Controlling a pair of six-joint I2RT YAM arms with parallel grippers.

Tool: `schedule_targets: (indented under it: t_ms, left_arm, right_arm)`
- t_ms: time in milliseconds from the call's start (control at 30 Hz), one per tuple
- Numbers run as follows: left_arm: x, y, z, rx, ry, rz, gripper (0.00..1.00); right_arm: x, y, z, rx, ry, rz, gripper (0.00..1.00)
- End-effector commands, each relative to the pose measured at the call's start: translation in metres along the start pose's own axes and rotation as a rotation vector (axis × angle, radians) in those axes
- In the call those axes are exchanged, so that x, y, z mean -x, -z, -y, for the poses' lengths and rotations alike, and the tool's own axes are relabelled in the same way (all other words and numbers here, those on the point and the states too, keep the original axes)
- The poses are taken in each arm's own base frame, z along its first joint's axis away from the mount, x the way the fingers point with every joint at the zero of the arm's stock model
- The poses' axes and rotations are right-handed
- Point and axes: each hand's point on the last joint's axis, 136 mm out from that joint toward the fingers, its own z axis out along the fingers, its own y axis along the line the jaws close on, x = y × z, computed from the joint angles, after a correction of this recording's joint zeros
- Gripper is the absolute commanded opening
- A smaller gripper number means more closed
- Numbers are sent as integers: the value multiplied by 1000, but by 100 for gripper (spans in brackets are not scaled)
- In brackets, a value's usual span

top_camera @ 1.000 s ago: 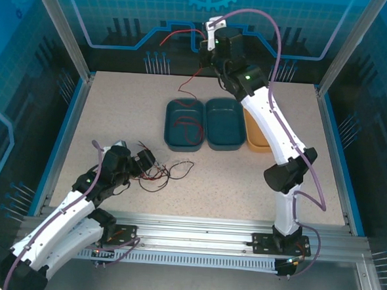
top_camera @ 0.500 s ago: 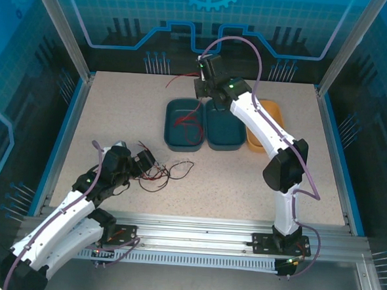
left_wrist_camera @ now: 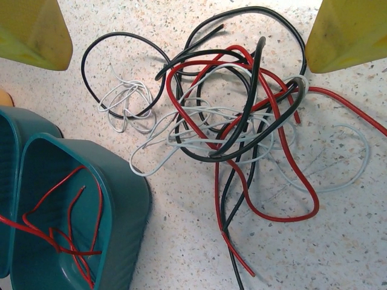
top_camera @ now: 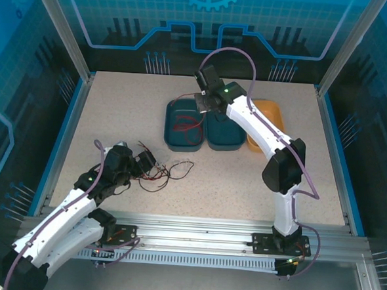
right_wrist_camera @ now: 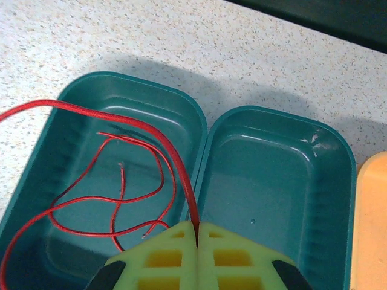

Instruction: Untangle the cables

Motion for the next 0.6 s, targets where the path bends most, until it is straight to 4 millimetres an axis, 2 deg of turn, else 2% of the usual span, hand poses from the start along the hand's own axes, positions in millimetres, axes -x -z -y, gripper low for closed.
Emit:
schedule_targets:
  t_ms: [0, 267, 567]
  left_arm:
    - [-3, 2, -2, 1, 3, -16, 99]
    - [-5, 5, -7, 1, 8, -11, 99]
    - [-4, 4, -8, 8, 13, -8, 99]
  right_arm:
    - [-19, -21, -1, -49, 32, -67, 0]
    - [-36, -51, -1, -133, 105, -129, 0]
    - [-37, -74, -24, -157, 199, -119, 0]
